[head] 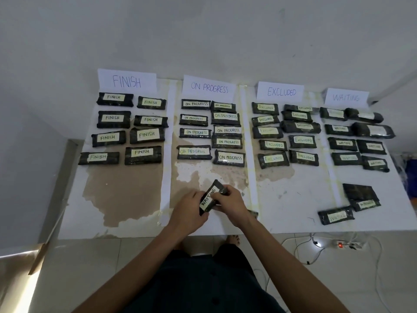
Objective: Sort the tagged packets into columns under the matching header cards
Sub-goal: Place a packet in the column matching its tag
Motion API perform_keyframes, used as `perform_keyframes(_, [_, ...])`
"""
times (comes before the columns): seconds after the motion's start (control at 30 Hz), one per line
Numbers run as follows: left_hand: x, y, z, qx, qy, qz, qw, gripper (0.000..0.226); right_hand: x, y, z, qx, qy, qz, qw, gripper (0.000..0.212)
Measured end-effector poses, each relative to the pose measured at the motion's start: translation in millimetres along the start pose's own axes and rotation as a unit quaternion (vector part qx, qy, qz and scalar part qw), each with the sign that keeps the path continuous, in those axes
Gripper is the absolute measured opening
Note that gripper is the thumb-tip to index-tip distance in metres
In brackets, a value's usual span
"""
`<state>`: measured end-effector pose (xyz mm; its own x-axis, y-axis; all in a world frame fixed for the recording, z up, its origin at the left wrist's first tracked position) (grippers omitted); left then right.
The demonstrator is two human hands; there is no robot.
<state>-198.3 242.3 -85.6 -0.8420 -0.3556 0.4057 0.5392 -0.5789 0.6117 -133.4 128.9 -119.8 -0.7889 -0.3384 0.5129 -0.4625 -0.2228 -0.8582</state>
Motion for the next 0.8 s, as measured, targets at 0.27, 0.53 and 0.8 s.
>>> perform_keyframes(0.27, [-15.1, 51.6, -16.5, -0.128, -0.001, -0.068, 0.989, 0.062, -2.7, -46.3, 65.1, 0.174, 0.014, 0.132, 0.976, 0.039])
perform_keyframes(0.53, [-30.6, 134.7, -62.4, -0.141, -0.013, -0.102, 0.985, 0.064, -0.2, -65.4, 186.3, 0.229, 0.039, 0.162, 0.959, 0.037])
perform_keyframes(0.8, [-72.2, 240.8, -123.0, -0.151, -0.011, -0.157, 0.976, 0.058, -9.7, -61.7, 329.7, 0.255, 0.085, 0.167, 0.949, 0.029])
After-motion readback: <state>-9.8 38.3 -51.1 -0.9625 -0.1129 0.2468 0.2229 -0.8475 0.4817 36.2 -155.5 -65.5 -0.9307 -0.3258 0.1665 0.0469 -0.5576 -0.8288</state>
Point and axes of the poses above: each hand's wrist, its own x-axis away from the middle knuckle, its own z-axis out of the back of the hand, y = z × x, the point moved 9 cm from there along -x, towards the middle knuckle, and after that the axes turned 13 degrees about z, right-handed, at the moved point
